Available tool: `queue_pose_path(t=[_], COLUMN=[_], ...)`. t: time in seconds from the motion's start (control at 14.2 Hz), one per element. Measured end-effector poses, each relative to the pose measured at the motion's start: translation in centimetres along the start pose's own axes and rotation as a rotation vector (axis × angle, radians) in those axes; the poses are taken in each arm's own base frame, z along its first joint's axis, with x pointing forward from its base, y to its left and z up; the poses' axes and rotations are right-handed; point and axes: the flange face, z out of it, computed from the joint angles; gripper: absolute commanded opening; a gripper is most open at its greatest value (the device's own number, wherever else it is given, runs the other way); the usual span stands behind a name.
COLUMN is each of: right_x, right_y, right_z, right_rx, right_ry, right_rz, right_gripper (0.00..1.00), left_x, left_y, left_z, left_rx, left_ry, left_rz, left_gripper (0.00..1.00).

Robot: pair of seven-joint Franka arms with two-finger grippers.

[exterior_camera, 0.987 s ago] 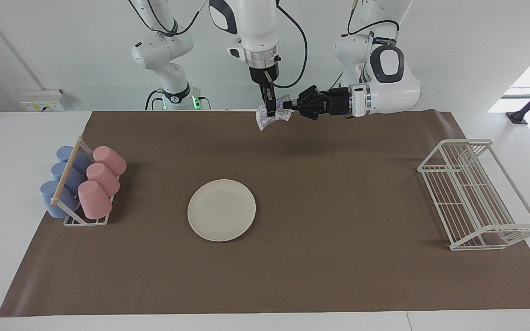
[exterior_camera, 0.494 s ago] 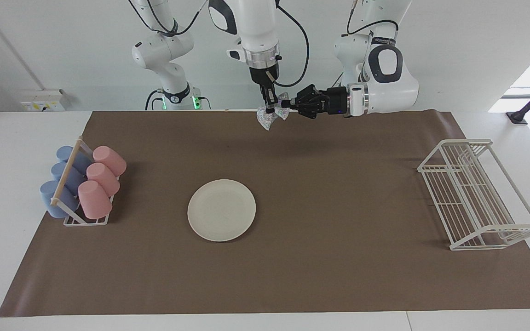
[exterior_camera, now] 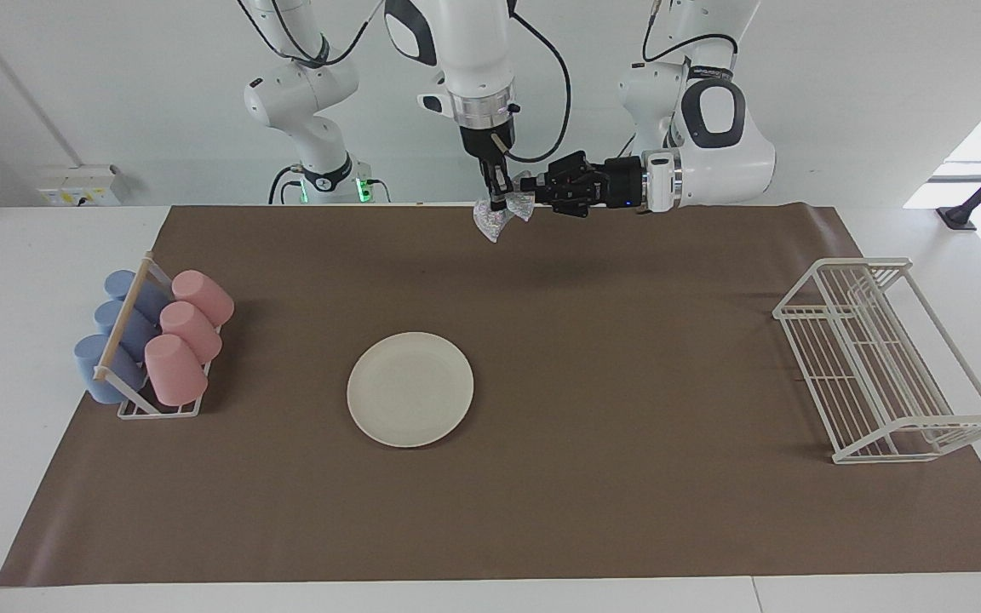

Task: Wipe plate with sponge
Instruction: 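Rub the scrubber around the cream plate surface with the right gripper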

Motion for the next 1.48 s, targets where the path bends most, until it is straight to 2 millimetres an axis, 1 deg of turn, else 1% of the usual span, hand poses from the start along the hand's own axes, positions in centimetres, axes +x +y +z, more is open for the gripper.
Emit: queue_pose_path(t=[0.14,0.21,0.28,0.35,0.49,0.63,0.78,0.92,1.06,1.13,1.2,1.34,1.48], right_x=[5.1,7.4,9.0,10.2,11.8,13.4,14.8,15.7,16.1,16.3,16.9,19.6,22.5], right_y=[-1.6,-1.8,-2.0,-2.1,-2.3,-2.5,-2.9,-3.0,-3.1,-3.1,-3.2,-3.6,-3.8], right_z=[2.5,3.8,5.1,6.8,11.9,16.3,19.6,22.2,23.5,23.6,23.5,23.2,22.8], right_rx=[0.048,0.056,0.065,0.084,0.13,0.133,0.13,0.12,0.116,0.115,0.118,0.121,0.124], right_ry=[-0.045,-0.047,-0.042,-0.035,-0.015,0.006,0.022,0.032,0.038,0.041,0.045,0.058,0.071], right_rz=[-0.025,-0.042,-0.058,-0.079,-0.108,-0.122,-0.14,-0.153,-0.173,-0.193,-0.218,-0.267,-0.294], right_gripper=[0.0,0.0,0.0,0.0,0.0,0.0,0.0,0.0,0.0,0.0,0.0,0.0,0.0], left_x=[-0.1,0.0,0.2,0.4,0.9,1.1,1.2,1.3,1.3,1.4,1.4,1.5,1.8], left_y=[-0.5,-0.9,-1.4,-1.9,-3.0,-4.0,-5.0,-5.8,-6.5,-6.6,-6.7,-6.6,-6.0], left_z=[-0.8,-1.6,-2.5,-3.4,-5.4,-7.3,-8.7,-10.0,-11.6,-12.3,-12.9,-14.1,-16.3], left_rx=[0.08,0.118,0.162,0.207,0.29,0.379,0.476,0.557,0.646,0.692,0.739,0.818,0.873], left_ry=[-0.001,0.006,0.014,0.024,0.055,0.071,0.078,0.08,0.084,0.088,0.095,0.123,0.185], left_rz=[-0.009,-0.013,-0.016,-0.024,-0.037,-0.035,-0.029,-0.027,-0.02,-0.021,-0.032,-0.063,-0.108], left_gripper=[1.0,1.0,1.0,1.0,1.0,1.0,1.0,1.0,1.0,1.0,1.0,1.0,1.0])
